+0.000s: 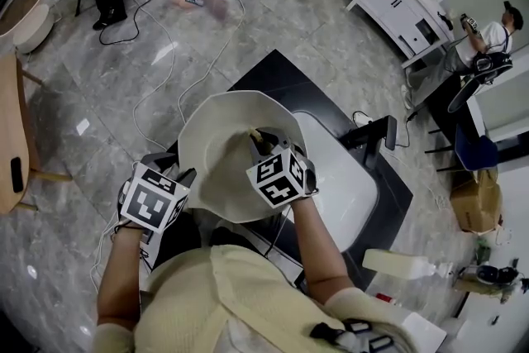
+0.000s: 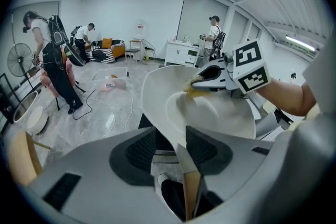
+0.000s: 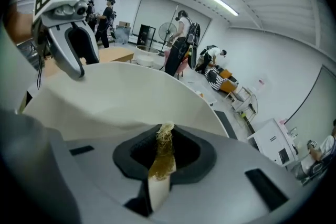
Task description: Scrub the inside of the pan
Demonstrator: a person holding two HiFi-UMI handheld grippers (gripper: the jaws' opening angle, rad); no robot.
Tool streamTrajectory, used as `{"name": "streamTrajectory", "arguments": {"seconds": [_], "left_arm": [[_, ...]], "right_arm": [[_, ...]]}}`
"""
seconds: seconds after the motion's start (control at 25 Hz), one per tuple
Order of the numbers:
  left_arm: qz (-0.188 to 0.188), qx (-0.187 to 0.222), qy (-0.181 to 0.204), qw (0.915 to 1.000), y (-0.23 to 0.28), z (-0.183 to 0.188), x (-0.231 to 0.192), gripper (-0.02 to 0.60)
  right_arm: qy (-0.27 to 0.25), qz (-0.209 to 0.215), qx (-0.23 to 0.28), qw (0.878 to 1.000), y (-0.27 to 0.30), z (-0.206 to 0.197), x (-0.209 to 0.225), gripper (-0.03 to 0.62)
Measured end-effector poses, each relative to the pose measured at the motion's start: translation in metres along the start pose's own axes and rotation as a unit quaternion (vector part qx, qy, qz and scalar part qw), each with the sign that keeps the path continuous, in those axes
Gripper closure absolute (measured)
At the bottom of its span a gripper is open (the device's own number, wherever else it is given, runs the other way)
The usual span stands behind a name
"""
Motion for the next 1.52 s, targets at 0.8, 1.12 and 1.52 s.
{"name": "streamTrajectory", "arguments": {"seconds": [0.8,1.12,1.52], "left_arm": [[0.000,-0.001,-0.003,1.0000,0.003,0.000,0.001,0.399],[-0.001,-0.002,-0.006,1.0000,0.001,-0.001,-0.001,0.399],[-0.005,-0.004,-0.009,0.9999,0.001,0.000,0.000,0.399]], "right_arm": [[-0.097,0.127,-0.007,0.987,0.020,0.023,-0.053,0.537],[-0.138,0.207,0.014,0.969,0.013,0.033,-0.078,0.537],[-0.180,0.317,-0.006,0.931,-0.001,0.027,-0.106,0.537]]}}
Point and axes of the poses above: the fingertips, and each gripper's own axes: y forward along the fingers, x to its right, z out of its top, the point moved 5 cm from there along -y, backward along the fingers, and after that the axes turned 7 degrees about -y, right-handed, at the moved point
